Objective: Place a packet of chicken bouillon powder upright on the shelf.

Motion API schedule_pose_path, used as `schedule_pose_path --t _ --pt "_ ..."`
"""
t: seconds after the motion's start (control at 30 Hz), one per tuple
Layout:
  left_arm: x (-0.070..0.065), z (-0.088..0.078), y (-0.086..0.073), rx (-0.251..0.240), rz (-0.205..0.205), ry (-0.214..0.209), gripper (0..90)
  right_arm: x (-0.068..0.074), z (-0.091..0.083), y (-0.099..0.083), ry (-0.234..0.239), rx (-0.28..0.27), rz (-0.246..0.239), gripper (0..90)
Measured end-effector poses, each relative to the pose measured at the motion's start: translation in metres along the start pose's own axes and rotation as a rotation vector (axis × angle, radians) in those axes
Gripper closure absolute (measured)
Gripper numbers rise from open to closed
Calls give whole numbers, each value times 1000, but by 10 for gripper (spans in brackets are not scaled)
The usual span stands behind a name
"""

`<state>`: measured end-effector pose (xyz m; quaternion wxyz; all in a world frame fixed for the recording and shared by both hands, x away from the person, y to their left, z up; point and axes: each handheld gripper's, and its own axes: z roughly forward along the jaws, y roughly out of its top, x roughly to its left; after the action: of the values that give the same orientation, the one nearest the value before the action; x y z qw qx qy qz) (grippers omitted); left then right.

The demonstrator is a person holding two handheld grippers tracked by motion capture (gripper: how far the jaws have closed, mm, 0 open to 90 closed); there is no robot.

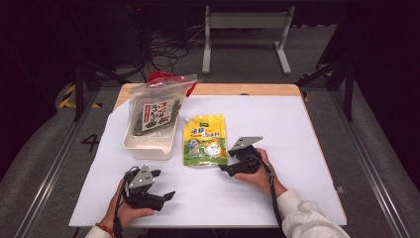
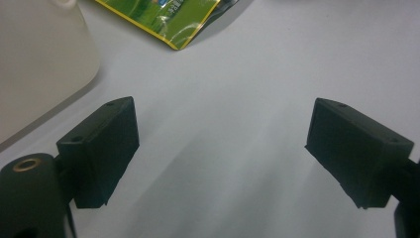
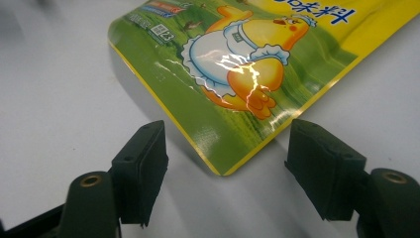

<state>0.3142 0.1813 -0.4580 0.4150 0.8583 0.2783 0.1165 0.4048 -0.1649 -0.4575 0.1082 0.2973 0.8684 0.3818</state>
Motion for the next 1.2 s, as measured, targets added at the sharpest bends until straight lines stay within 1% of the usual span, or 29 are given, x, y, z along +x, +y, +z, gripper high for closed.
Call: schedule_pose_path --t 0.03,0.1,0.13,0.2,0.27,0.33,0.37,0.43,0.5,0.53,0.57,0.6,0.63,0.67,0.7,0.73,0.77,0.8,0.83,0.87,0.9,0.93,0.97,1.0,1.03,1.07,1.17,1.2 --pt "0 0 0 0 0 0 135 0 0 0 0 0 0 320" --pt "0 1 1 2 5 -9 133 5 3 2 -17 4 -25 317" --pt "0 1 1 2 5 -9 133 5 3 2 -17 4 -25 317" --pt "-1 2 1 3 -1 -15 133 9 6 3 -47 11 -44 308" --pt "0 2 1 4 1 -18 133 10 7 4 -52 11 -45 305" --pt "0 2 1 5 2 -20 133 9 7 4 -69 8 -39 302" --pt "-1 3 1 5 2 -24 131 9 8 4 -73 8 -44 303" --pt "-1 2 2 3 2 -29 131 11 7 5 -79 7 -57 314" --pt "-1 2 2 0 -2 -31 130 10 6 5 -58 -1 -51 317" --pt "-1 2 2 -1 -5 -31 131 8 4 6 -39 -11 -36 320" --pt "-1 3 2 -4 -15 -35 131 6 2 6 -20 -26 -11 321" --pt "-1 3 2 -4 -15 -35 131 6 2 6 -20 -26 -11 321" --pt "0 5 4 -11 -33 -39 132 -2 -4 9 -2 -55 44 322" --pt "0 6 6 -10 -35 -35 134 -6 -5 10 7 -65 64 320" --pt "0 6 6 -10 -35 -35 141 -6 -5 10 7 -65 64 320" --pt "1 11 9 -13 -56 -44 142 -16 -4 12 36 -60 134 305" --pt "1 11 9 -13 -56 -44 142 -16 -4 12 36 -60 134 305" --pt "1 14 11 -19 -63 -54 142 -27 -1 13 42 -68 201 298" --pt "1 17 14 -14 -65 -58 142 -27 -1 13 42 -68 201 298" --pt "1 21 16 -13 -65 -64 142 -33 0 14 51 -78 239 293" --pt "1 24 17 -5 -62 -71 142 -40 4 15 77 -77 293 276" --pt "1 27 18 5 -58 -65 142 -47 7 16 93 -72 333 278" --pt "0 29 19 9 -54 -61 142 -51 10 18 93 -71 355 281" --pt "0 32 21 19 -63 -58 142 -59 15 21 115 -70 395 267" --pt "0 32 21 19 -63 -58 141 -59 15 21 115 -70 395 267" --pt "0 33 21 17 -63 -60 141 -63 18 22 126 -68 414 271" --pt "1 36 23 12 -68 -63 143 -69 25 27 146 -86 464 270" --pt "1 37 24 12 -67 -60 143 -69 25 27 146 -86 464 270"
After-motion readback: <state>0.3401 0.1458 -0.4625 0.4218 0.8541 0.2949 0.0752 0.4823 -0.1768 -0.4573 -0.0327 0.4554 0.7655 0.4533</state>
